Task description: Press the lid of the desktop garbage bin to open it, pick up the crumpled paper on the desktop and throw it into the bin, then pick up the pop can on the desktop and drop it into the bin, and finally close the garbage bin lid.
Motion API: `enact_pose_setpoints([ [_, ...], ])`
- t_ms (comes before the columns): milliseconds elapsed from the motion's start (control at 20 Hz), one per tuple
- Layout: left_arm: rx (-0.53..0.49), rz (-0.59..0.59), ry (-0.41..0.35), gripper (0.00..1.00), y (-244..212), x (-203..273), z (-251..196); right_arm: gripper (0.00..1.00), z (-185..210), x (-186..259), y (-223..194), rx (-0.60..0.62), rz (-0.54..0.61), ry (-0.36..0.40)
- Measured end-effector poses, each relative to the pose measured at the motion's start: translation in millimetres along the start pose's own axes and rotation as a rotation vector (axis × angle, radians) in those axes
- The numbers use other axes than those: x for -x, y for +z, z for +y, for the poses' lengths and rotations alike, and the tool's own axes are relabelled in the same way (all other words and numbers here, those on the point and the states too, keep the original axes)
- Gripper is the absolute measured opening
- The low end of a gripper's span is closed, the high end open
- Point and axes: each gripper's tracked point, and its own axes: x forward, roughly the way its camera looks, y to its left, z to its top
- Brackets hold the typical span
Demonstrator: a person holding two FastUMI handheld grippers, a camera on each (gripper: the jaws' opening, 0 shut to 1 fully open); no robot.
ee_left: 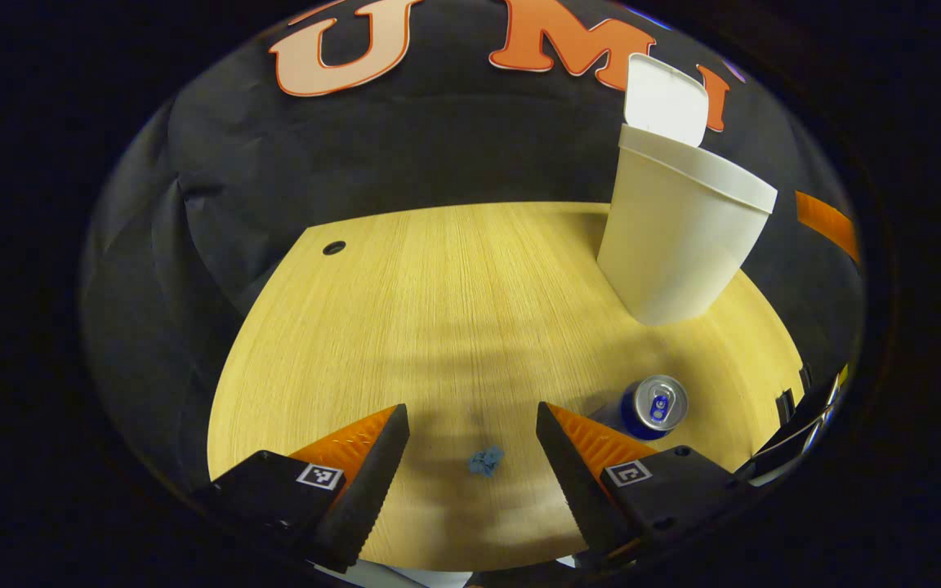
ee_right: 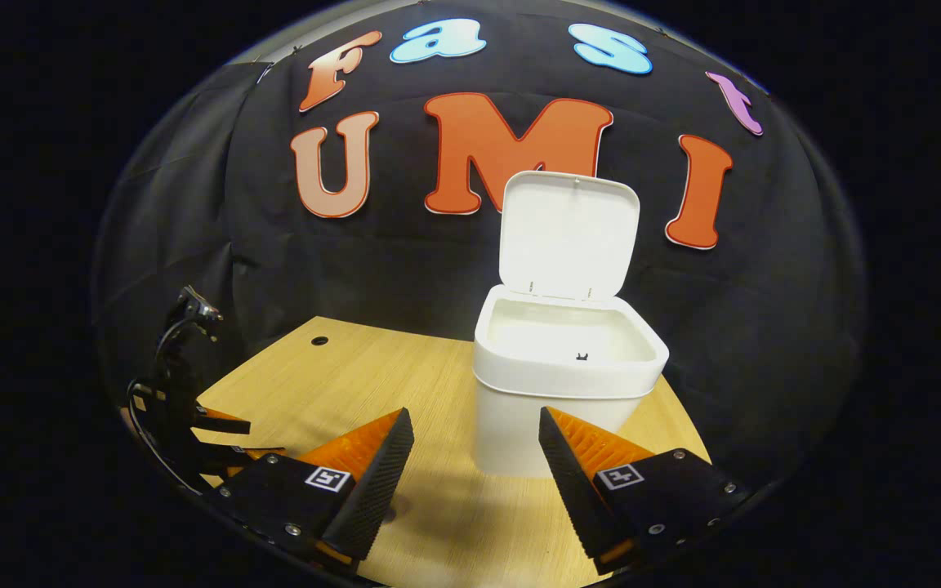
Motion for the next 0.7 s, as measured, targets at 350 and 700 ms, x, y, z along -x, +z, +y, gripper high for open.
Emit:
enact_pose_setpoints([
  [350,0.065,0.168,-0.034,1.00,-34.8,-36.4,-9.1,0.94,18.7,1.2,-28.8,-0.004,0.077,0.037],
  [700,0.113,0.267,-0.014,1.00,-5.6,-51.0,-3.1,0.94,29.8,3.8,-44.5,0.001,0.125,0.052],
])
